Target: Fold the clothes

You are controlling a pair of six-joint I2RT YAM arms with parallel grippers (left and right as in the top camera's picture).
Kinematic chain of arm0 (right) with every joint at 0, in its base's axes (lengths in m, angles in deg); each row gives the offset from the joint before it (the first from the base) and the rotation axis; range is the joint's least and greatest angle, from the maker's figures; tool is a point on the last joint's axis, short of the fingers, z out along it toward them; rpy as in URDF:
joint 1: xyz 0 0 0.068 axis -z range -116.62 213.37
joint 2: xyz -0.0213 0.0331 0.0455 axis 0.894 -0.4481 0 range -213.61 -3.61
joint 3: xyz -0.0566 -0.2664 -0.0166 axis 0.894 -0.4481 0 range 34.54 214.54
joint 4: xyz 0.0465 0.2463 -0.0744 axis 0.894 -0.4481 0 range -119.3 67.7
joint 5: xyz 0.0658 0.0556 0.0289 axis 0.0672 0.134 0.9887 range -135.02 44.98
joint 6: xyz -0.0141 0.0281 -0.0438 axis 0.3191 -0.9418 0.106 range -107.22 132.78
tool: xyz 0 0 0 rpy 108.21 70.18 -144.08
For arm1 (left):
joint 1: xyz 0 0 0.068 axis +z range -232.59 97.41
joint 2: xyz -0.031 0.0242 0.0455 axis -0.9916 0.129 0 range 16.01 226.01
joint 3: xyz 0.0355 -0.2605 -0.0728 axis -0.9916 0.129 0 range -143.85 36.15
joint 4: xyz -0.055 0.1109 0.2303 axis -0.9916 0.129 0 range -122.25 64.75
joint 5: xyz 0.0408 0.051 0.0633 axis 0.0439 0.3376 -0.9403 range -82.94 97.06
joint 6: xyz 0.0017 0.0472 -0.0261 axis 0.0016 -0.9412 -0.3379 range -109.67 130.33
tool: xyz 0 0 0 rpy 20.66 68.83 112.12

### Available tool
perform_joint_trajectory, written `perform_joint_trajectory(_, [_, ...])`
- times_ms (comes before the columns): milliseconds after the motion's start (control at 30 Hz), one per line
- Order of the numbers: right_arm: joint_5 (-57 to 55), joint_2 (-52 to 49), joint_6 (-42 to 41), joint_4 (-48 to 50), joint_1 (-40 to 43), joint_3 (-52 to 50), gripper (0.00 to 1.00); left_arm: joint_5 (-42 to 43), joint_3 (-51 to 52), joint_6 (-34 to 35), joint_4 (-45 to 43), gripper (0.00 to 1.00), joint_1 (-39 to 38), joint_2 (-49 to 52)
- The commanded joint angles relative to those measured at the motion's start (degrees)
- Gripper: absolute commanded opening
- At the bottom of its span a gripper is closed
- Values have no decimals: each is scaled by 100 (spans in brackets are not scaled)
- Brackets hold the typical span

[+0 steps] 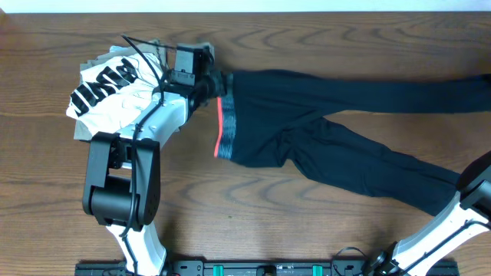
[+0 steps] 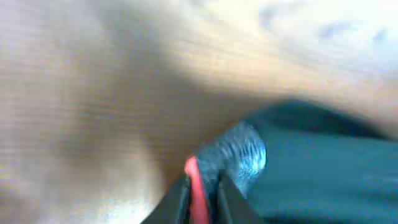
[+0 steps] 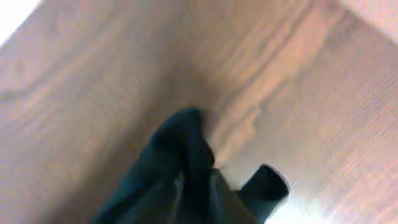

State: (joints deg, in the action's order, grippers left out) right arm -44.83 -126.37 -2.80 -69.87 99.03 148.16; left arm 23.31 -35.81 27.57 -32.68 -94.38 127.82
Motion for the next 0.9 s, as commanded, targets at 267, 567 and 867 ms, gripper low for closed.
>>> perform_joint_trajectory(267, [72, -37, 275, -179, -378, 98, 54, -450, -48, -111, -68, 48, 20, -63])
perform_joint_trajectory(567, [-168, -57, 1123, -2055, -396, 81, 57, 291, -48, -114, 1845, 48, 20, -66])
perform_joint_trajectory(867, [-721, -179, 1193, -1091, -68, -1005, 47, 474, -48, -223, 2199, 48, 20, -66])
